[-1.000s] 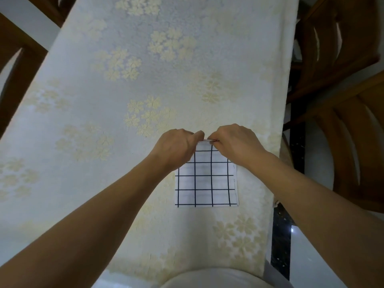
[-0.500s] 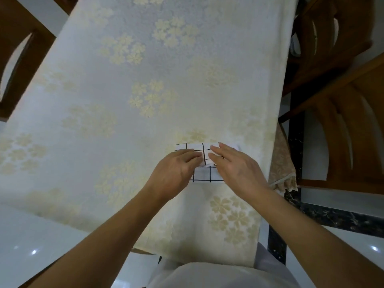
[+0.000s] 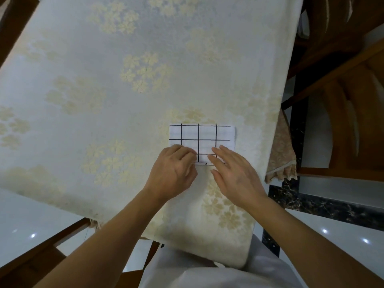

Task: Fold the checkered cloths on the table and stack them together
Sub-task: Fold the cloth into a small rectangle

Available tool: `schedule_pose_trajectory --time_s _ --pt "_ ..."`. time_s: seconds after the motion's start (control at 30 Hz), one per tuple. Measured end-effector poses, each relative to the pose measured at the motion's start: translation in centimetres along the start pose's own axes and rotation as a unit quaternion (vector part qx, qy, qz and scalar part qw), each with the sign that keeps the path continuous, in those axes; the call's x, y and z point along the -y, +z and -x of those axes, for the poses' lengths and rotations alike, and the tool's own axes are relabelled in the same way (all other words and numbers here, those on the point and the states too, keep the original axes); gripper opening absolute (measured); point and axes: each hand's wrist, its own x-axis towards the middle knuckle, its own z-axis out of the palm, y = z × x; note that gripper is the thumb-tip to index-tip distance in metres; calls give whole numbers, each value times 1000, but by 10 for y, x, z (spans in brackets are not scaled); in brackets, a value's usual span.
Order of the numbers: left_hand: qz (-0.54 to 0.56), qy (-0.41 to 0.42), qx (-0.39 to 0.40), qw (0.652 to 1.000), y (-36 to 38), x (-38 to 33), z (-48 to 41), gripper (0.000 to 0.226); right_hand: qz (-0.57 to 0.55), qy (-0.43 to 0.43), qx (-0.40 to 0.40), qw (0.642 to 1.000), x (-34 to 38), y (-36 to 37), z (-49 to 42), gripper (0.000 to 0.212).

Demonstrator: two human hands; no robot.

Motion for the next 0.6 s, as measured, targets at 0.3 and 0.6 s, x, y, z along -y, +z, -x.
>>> schedule_pose_trajectory --time_s 0.3,0.6 --pt "-76 -42 36 996 14 6 -55 60 0 47 48 998 -12 -1 -73 62" --pt "-116 -42 79 989 38 22 -42 63 80 34 109 990 -20 23 -63 71"
